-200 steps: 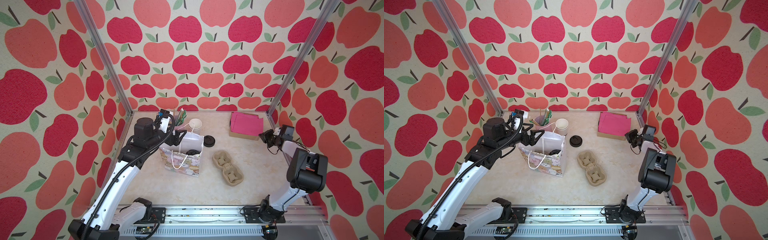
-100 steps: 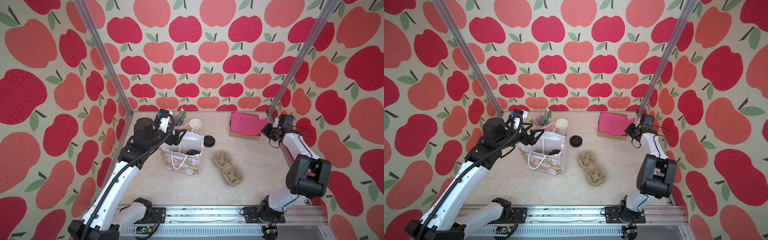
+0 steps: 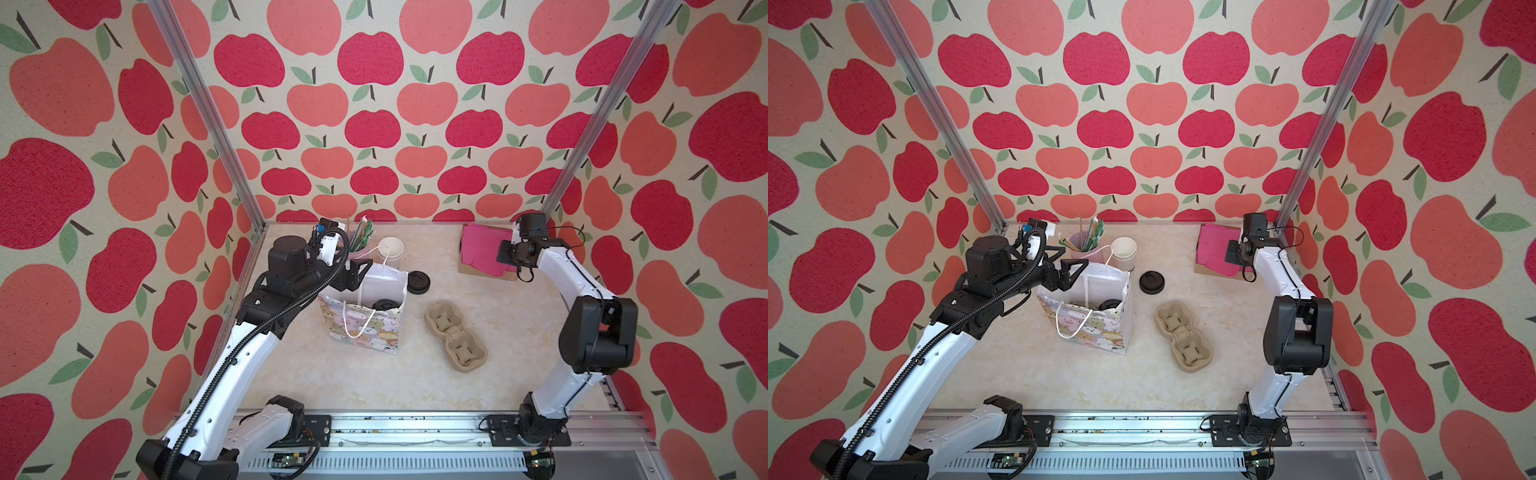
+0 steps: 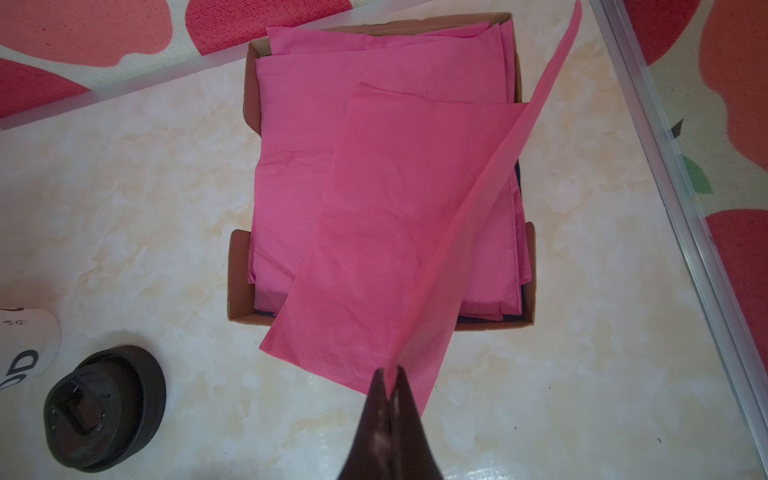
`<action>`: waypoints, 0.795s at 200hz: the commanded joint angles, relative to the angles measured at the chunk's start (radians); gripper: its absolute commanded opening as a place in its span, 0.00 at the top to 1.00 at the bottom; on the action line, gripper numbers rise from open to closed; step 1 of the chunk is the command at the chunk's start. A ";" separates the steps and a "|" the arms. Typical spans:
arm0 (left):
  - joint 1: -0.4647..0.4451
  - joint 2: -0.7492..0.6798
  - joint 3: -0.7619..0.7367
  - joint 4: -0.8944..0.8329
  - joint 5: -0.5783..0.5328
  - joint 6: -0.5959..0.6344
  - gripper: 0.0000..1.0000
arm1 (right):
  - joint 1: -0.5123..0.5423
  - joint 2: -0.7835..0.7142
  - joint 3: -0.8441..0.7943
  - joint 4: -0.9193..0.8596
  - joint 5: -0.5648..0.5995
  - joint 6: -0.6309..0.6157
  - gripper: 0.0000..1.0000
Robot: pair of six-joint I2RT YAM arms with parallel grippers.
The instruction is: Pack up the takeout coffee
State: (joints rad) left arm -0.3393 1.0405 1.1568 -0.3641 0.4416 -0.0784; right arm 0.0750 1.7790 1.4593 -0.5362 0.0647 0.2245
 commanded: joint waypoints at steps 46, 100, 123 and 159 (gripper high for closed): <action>-0.004 -0.025 -0.017 0.005 -0.016 0.014 0.08 | 0.091 0.099 0.105 -0.095 0.050 -0.086 0.99; -0.004 -0.024 -0.018 0.010 -0.013 0.008 0.08 | 0.123 0.143 0.117 -0.123 0.035 -0.091 0.94; -0.005 -0.022 -0.016 0.010 -0.013 0.008 0.08 | 0.122 0.162 0.127 -0.137 0.009 -0.081 0.91; -0.004 -0.023 -0.016 0.008 -0.018 0.009 0.08 | 0.123 0.176 0.147 -0.148 -0.077 -0.061 0.86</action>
State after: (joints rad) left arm -0.3393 1.0321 1.1469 -0.3630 0.4332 -0.0788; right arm 0.1963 1.9404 1.5654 -0.6487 0.0608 0.1539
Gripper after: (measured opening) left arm 0.921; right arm 0.131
